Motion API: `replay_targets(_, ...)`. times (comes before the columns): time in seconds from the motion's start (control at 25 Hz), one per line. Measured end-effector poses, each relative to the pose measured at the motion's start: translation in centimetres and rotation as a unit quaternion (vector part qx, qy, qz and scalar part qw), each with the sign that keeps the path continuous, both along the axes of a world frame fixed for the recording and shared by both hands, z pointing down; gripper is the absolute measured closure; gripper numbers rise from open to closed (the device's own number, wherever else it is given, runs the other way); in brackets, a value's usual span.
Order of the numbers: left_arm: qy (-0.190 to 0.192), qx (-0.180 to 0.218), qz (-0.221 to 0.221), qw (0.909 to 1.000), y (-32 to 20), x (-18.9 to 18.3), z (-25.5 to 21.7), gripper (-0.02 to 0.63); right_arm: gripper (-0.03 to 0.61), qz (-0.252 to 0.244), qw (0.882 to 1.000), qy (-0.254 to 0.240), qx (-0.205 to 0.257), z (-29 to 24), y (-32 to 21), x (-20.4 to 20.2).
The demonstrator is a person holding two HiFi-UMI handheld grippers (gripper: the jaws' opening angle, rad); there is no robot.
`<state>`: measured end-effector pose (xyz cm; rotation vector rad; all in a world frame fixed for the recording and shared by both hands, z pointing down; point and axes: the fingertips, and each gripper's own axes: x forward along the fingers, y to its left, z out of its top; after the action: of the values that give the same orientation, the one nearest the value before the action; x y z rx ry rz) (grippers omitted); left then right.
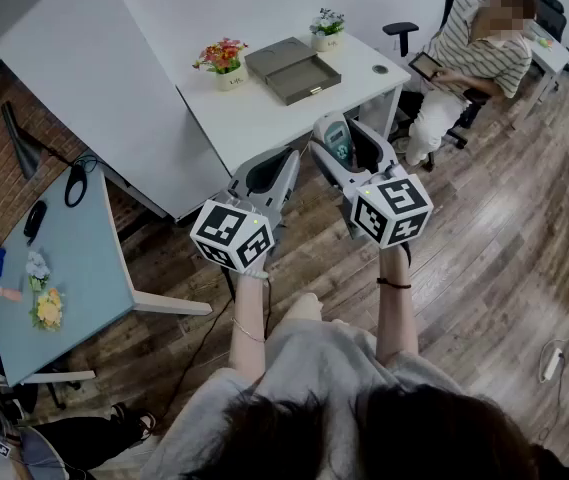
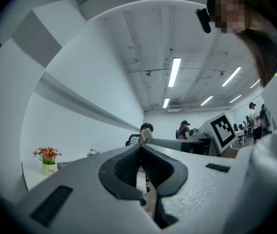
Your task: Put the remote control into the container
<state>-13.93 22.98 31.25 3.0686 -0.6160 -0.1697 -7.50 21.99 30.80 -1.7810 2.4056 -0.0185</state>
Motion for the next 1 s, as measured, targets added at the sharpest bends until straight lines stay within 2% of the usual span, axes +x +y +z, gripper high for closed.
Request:
replay_targets(0.4, -0.004, 0.001, 0.014, 0.9999, 0.7, 1.6, 0.2, 0.611, 0.287, 0.007, 1.000, 0.007, 0.006, -0.4, 0.8, 1.3)
replay_targets(0.6, -0.025, -0.013, -0.005, 0.9996, 2.0, -0.4, 1.5, 0.611, 0.287, -0.001, 1.000, -0.014, -0.009, 1.4, 1.3, 0.0)
replay_targets(0.76, -0.025, -0.026, -0.028, 0.9990, 1.4, -2.1, 2.2, 0.611, 0.287, -0.018, 1.000, -0.007, -0.021, 1.9, 0.5, -1.6)
replay_targets(1.0, -0.023, -0.040, -0.027, 0.9986, -1.2, -1.9, 3.1, 0.611, 0.287, -0.025, 0.999, -0.018, -0.034, 2.7, -1.9, -2.1)
